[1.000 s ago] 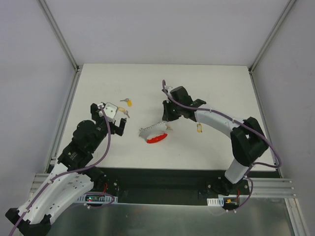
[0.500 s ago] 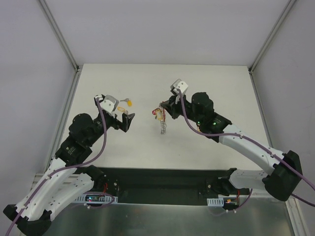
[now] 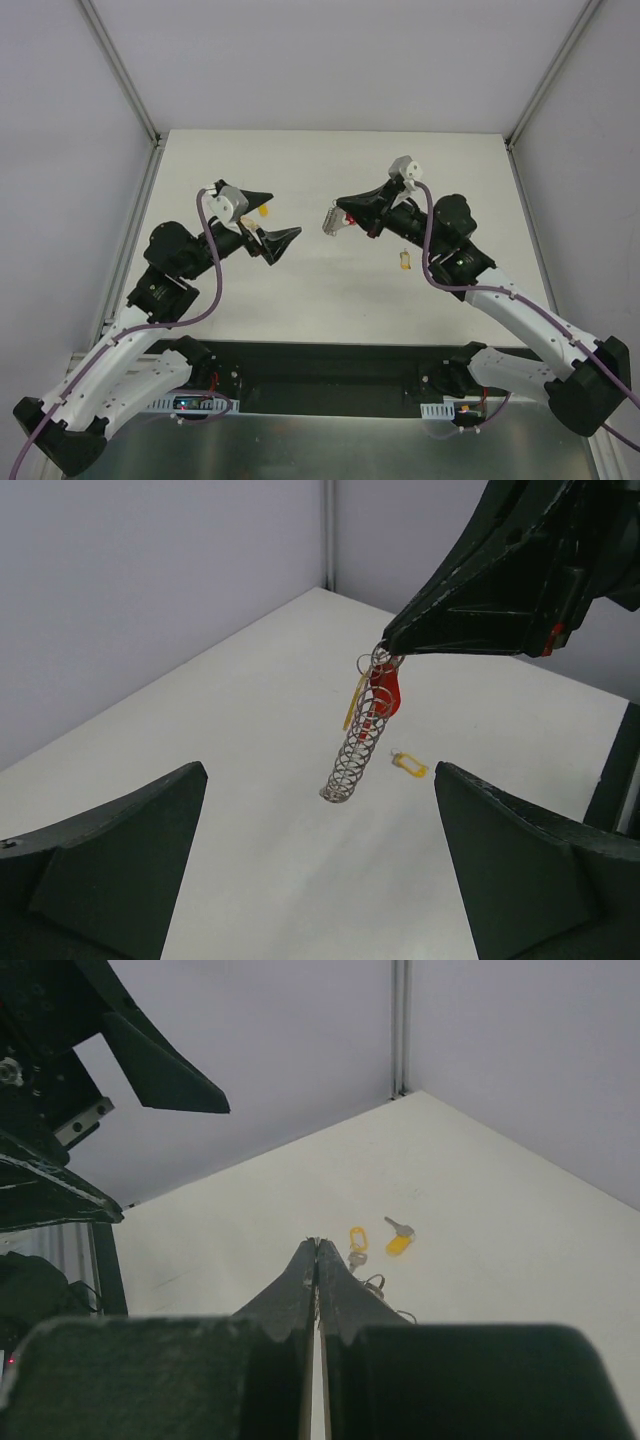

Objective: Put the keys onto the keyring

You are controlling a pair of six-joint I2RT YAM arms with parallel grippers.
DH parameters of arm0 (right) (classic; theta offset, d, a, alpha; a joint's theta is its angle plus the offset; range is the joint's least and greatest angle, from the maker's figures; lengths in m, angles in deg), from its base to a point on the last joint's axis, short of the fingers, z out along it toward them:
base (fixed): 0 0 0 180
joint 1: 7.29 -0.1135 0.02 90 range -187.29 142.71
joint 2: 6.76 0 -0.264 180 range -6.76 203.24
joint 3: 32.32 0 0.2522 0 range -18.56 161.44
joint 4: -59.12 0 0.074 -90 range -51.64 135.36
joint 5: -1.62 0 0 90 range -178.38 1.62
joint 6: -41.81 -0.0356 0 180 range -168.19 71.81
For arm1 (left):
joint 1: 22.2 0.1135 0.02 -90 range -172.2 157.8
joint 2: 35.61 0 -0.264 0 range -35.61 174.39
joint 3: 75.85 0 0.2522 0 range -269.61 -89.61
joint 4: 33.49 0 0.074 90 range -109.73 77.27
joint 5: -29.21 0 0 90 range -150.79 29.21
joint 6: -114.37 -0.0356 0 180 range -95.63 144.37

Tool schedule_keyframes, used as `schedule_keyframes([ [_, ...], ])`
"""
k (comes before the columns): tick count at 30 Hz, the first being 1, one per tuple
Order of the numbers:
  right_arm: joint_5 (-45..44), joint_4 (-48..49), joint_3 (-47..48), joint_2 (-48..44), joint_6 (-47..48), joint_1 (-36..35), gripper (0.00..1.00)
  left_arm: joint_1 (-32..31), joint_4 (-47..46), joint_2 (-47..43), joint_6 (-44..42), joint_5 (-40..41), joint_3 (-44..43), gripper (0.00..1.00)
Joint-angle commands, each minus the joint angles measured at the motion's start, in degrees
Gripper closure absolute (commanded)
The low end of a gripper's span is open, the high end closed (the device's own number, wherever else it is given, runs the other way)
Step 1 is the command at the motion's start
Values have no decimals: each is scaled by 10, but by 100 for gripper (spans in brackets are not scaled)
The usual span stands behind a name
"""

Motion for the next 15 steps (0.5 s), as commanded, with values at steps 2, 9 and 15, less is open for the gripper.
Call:
schedule_keyframes([
  [2, 89, 93, -1, -31, -29, 16, 99, 4, -104, 48, 52, -85, -16, 3],
  [9, 164, 110, -1, -26, -48, 27, 99, 13, -132, 96, 73, -166, -42, 9],
  [15, 203, 121, 5, -16, -59, 29, 99, 21, -165, 133, 113, -249, -62, 24],
])
